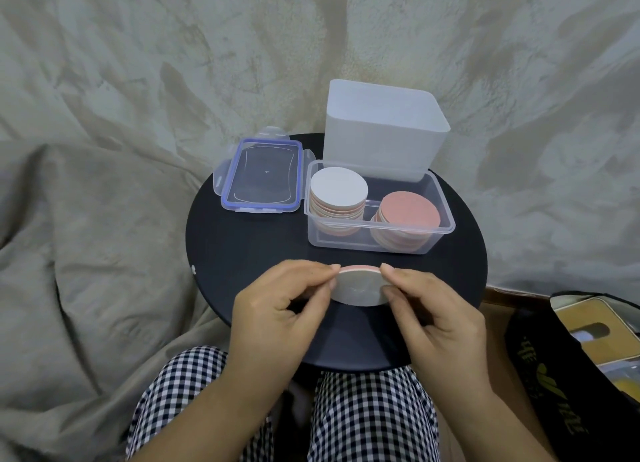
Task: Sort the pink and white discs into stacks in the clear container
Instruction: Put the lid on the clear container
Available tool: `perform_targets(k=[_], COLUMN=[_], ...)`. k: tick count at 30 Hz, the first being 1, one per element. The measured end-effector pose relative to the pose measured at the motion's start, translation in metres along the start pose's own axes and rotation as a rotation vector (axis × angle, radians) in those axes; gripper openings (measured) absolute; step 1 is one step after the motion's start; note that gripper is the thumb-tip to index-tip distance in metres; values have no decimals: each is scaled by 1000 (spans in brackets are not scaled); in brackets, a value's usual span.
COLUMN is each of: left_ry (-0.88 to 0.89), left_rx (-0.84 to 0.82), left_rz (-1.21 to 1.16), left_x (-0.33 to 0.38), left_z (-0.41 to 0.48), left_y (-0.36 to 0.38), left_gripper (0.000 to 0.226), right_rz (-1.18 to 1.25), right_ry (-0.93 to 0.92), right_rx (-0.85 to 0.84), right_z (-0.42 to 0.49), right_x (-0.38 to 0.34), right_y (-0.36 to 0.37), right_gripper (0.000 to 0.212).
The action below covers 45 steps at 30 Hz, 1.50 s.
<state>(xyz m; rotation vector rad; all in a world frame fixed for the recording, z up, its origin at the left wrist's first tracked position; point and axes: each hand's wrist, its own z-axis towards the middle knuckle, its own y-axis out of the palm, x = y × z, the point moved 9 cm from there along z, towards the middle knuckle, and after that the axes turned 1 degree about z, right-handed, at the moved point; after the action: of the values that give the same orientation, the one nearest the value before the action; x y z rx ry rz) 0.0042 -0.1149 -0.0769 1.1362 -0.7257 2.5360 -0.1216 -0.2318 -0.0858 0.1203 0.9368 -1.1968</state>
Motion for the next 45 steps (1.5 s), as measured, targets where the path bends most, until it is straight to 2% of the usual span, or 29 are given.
perform_targets(k=[5,9,14,16,20,24,29,35,45], left_ry=[-167,-295,-361,-385,-398,-424,-358,-263,-231], left_rx=[-95,-202,-289,-364,-487,-562,-621,-597,-623], left_rz=[-77,-151,-179,-114,67,152,263,365,398], left_x=[-2,8,12,8,-5,-14,-12,-7,-10], left_z=[18,59,124,138,146,141,136,136,134], left_y=[5,16,42,60,91,109,120,124,126], left_gripper=[19,24,13,14,19,17,20,20,23], right_rz=[132,317,194,186,230,189,159,188,205], right_ry=[199,313,317,370,494,498,492,490,462], right_rx=[-18,71,164,137,-70,-138,-142,-106,-59], right_z=[10,31,46,45,39,39,39,37,35], right_x=[10,25,49,64,88,92,96,100,97], right_y=[-4,-25,-60,-59,-35,-25,-21,-20,-22], right_gripper=[28,28,30,38,60,66,69,67,67])
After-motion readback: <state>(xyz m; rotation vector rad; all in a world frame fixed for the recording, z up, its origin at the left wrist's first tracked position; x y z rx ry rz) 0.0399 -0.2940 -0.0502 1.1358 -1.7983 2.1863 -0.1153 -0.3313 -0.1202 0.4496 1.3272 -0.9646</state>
